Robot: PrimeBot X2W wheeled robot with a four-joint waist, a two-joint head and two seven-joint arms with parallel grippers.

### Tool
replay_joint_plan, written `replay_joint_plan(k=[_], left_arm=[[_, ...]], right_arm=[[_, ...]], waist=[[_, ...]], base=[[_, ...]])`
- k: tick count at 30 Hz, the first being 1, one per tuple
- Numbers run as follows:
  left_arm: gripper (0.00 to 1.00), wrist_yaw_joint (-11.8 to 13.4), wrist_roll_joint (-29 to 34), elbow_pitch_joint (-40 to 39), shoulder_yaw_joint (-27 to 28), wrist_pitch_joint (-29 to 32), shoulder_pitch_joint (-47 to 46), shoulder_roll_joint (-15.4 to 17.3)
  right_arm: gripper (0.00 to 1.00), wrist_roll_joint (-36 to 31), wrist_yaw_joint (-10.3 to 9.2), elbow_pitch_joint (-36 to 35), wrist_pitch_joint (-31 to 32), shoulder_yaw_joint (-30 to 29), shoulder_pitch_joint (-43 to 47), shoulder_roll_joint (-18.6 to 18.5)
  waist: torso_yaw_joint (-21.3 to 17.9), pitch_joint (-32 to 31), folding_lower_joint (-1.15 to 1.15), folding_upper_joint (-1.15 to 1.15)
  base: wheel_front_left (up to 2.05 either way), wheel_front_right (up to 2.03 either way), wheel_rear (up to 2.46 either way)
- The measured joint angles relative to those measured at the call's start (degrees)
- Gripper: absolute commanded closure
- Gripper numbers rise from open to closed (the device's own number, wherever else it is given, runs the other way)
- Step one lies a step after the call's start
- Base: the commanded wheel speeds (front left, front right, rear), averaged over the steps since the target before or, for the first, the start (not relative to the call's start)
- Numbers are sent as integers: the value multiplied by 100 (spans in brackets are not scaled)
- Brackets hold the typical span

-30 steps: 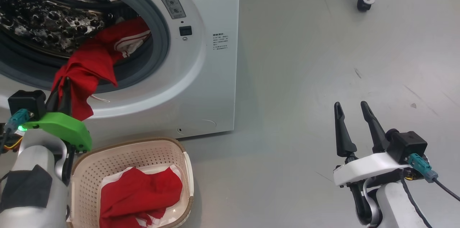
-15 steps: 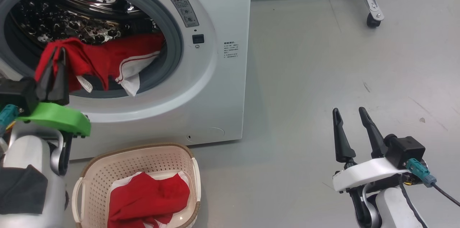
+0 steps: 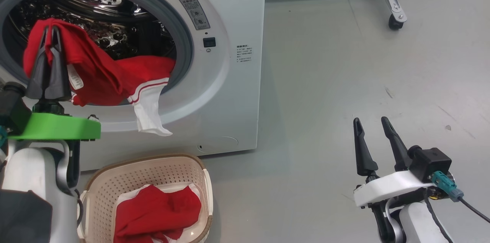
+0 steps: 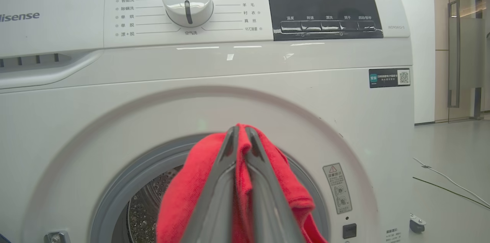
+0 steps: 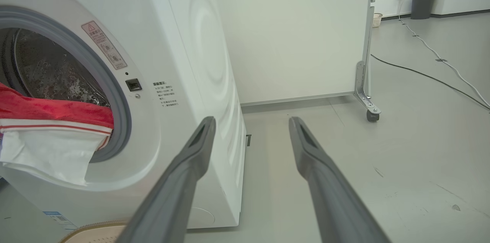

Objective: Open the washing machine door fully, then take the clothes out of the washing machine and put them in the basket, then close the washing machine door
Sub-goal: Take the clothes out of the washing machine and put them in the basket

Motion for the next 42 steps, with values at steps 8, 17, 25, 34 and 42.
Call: replay_joint_plan(k=[8,17,25,34,42], left_arm=[[100,0,18,-517,15,-16,313,-55],[100,0,59,-81,-223,40,985,-54],[100,-1,111,352,-398,389,1208,-51],[100,0,189,842,-549,857,1275,-37],[100,0,237,1114,-625,1048,1273,-27]], right_arm=[[0,0,0,0,0,36,26,0],[0,0,0,-44,0,94,25,0],[0,0,0,-94,0,115,-3,1],[0,0,0,-154,0,127,-146,0],[0,1,1,-185,0,159,-239,1]], waist=[[-40,35,0,0],[-82,174,0,0],[-142,448,0,0],[-222,759,0,0],[-263,1007,0,0]], base=[[0,0,0],[0,0,0],[0,0,0],[0,0,0],[0,0,0]])
